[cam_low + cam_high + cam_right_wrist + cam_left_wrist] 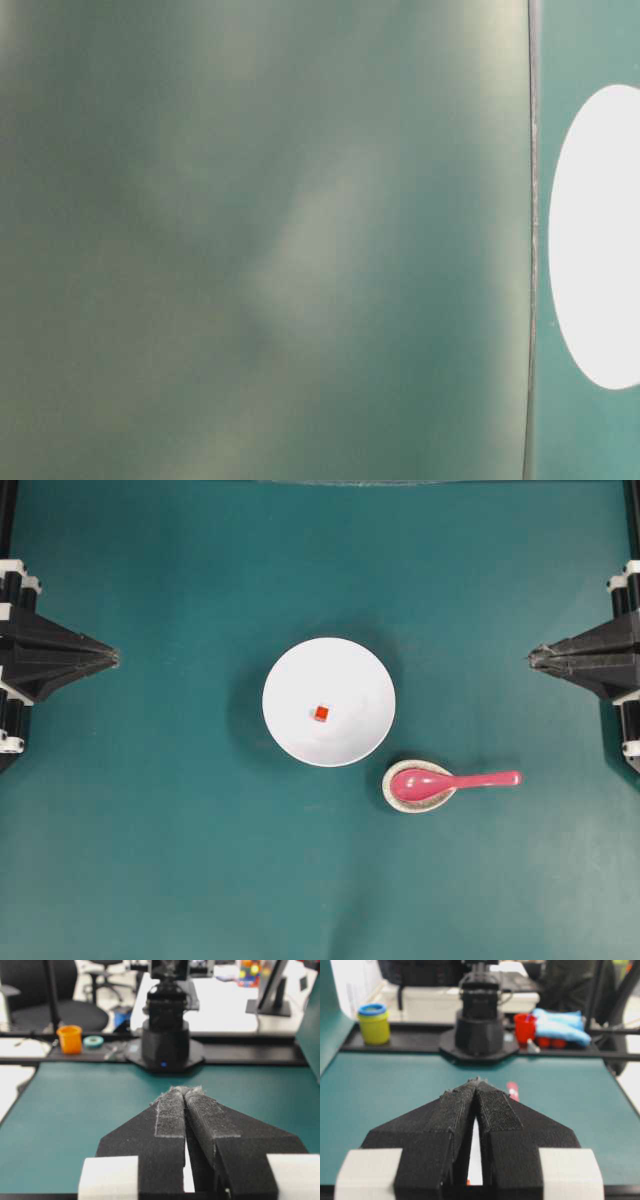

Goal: Grip the spoon and scoop the red block from the bowl with right arm.
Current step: 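Open the right gripper and move it toward the pink spoon handle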

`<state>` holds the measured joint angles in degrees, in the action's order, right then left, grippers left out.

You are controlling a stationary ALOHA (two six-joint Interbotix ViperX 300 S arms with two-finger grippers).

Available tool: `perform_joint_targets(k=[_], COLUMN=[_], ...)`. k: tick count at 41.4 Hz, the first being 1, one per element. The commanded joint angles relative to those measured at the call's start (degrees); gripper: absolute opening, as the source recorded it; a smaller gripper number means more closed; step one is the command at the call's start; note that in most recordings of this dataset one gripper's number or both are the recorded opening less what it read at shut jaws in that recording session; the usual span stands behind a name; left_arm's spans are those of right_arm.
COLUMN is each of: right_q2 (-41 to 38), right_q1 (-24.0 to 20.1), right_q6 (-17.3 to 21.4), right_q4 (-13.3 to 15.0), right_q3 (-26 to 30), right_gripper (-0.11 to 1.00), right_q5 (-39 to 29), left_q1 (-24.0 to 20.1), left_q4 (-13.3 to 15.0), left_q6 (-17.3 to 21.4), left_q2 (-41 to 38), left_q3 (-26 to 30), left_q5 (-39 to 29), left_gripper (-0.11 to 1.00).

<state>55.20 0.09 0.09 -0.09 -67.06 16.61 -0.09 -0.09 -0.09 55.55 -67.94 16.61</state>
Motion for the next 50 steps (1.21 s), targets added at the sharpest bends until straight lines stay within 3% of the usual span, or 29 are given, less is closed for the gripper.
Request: perform_joint_targets(k=[1, 3, 11, 39, 50], right_q2=[-0.70, -2.55, -5.89, -7.21, -7.29], right_q1=[0.00, 0.00, 0.00, -2.02, -2.55], right_q6=[0.97, 1.41, 1.41, 1.49, 1.49], right_q4=[-0.18, -0.44, -0.53, -3.34, -4.75], right_q3=[1.49, 3.25, 5.80, 6.77, 6.68], right_gripper=[0.00, 0.00, 0.00, 0.01, 0.33], right_q5=[0.35, -3.69, -10.55, -9.84, -10.11], left_q1=[0.53, 1.41, 1.76, 1.67, 1.67], left_q4=[-0.18, -0.18, -0.18, -0.18, -0.18], left_q6=[-0.35, -0.35, -0.35, -0.44, -0.44], left_q2=[-1.14, -1.32, -1.23, -2.11, -2.11], left_q3=[1.93, 2.81, 3.60, 3.60, 3.60], left_q5=[-4.75, -11.25, -13.62, -13.80, -14.33], left_gripper=[0.00, 0.03, 0.00, 0.00, 0.00])
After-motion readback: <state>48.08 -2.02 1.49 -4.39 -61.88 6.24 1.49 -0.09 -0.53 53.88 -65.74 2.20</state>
